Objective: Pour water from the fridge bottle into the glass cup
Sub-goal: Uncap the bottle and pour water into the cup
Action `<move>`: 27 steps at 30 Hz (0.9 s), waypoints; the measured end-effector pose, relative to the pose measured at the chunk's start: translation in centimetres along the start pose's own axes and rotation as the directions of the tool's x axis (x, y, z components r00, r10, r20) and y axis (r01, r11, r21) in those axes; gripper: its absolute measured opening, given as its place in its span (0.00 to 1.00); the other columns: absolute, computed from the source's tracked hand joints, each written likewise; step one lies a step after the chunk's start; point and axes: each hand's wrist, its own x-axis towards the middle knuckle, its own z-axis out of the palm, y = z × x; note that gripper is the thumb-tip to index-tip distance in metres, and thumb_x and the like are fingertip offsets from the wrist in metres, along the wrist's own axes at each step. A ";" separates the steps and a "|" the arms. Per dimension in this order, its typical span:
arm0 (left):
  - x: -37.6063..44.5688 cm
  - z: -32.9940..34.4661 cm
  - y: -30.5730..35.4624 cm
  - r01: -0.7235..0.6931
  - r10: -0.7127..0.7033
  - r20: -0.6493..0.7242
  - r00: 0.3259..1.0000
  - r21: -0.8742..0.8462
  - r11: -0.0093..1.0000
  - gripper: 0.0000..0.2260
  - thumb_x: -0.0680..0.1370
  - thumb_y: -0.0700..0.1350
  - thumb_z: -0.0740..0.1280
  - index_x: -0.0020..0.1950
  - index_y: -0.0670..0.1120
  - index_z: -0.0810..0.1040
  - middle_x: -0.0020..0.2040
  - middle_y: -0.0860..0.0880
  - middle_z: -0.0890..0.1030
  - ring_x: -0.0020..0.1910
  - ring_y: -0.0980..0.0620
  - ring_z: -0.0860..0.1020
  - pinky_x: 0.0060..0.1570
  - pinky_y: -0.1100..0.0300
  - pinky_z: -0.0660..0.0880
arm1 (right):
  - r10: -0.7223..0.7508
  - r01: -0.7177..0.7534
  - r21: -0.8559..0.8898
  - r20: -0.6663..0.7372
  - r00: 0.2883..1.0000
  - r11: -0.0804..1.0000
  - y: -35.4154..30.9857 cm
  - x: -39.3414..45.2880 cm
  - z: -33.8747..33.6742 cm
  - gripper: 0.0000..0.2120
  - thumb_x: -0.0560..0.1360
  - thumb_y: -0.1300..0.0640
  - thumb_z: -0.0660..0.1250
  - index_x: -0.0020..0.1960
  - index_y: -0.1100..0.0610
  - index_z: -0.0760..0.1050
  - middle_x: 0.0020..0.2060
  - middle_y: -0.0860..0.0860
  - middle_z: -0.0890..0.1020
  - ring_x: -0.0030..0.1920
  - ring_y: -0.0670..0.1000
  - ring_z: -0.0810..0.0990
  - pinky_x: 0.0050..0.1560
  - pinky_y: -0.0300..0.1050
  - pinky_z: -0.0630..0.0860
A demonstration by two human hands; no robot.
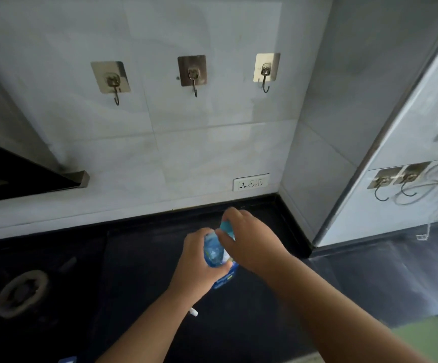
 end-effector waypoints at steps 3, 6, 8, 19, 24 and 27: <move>0.4 -2.7 3.0 -0.092 0.090 -0.067 0.994 -0.024 0.995 0.35 0.68 0.50 0.83 0.69 0.61 0.70 0.62 0.62 0.69 0.64 0.69 0.71 0.57 0.75 0.71 | 0.001 -0.007 -0.075 -0.067 0.998 0.997 -1.7 1.0 -3.5 0.17 0.81 0.38 0.61 0.54 0.52 0.70 0.44 0.49 0.79 0.41 0.53 0.79 0.38 0.48 0.74; 0.4 -5.1 5.8 -0.162 0.157 -0.148 0.976 -0.019 0.987 0.33 0.67 0.51 0.83 0.66 0.65 0.70 0.61 0.65 0.69 0.63 0.65 0.72 0.60 0.69 0.71 | 0.003 -0.021 -0.124 -0.146 0.989 0.992 -3.5 1.6 -6.7 0.24 0.78 0.32 0.62 0.49 0.54 0.70 0.40 0.50 0.80 0.39 0.56 0.79 0.37 0.48 0.75; 0.4 -6.5 7.5 -0.210 0.209 -0.190 0.959 0.014 0.978 0.34 0.67 0.52 0.82 0.66 0.66 0.69 0.60 0.64 0.70 0.62 0.64 0.73 0.59 0.69 0.70 | 0.013 -0.049 -0.171 -0.202 0.979 0.984 -4.4 1.7 -8.5 0.27 0.76 0.28 0.59 0.43 0.53 0.70 0.36 0.49 0.79 0.37 0.55 0.78 0.35 0.45 0.73; -0.7 -13.4 11.4 -0.167 0.171 0.006 0.985 -0.170 0.971 0.34 0.65 0.49 0.86 0.65 0.68 0.78 0.56 0.67 0.76 0.58 0.65 0.78 0.61 0.54 0.81 | -0.111 0.042 -0.297 -0.219 0.969 0.954 -8.6 0.8 -12.9 0.28 0.80 0.40 0.55 0.28 0.56 0.63 0.24 0.50 0.66 0.26 0.51 0.67 0.30 0.42 0.62; -1.0 -14.7 11.2 -0.095 0.144 0.134 0.981 -0.320 0.943 0.35 0.62 0.49 0.85 0.68 0.62 0.80 0.66 0.54 0.79 0.66 0.51 0.80 0.65 0.44 0.80 | -0.229 0.159 -0.326 -0.191 0.955 0.932 -8.9 0.0 -13.2 0.28 0.80 0.39 0.54 0.28 0.57 0.63 0.24 0.51 0.66 0.27 0.52 0.67 0.30 0.43 0.62; -1.6 -15.2 11.1 -0.063 0.155 0.214 0.964 -0.382 0.922 0.34 0.66 0.44 0.84 0.69 0.58 0.79 0.65 0.49 0.82 0.66 0.47 0.81 0.64 0.43 0.80 | -0.342 0.254 -0.377 -0.188 0.921 0.891 -9.0 -0.5 -13.0 0.29 0.80 0.38 0.54 0.29 0.57 0.65 0.24 0.51 0.67 0.27 0.52 0.68 0.31 0.44 0.62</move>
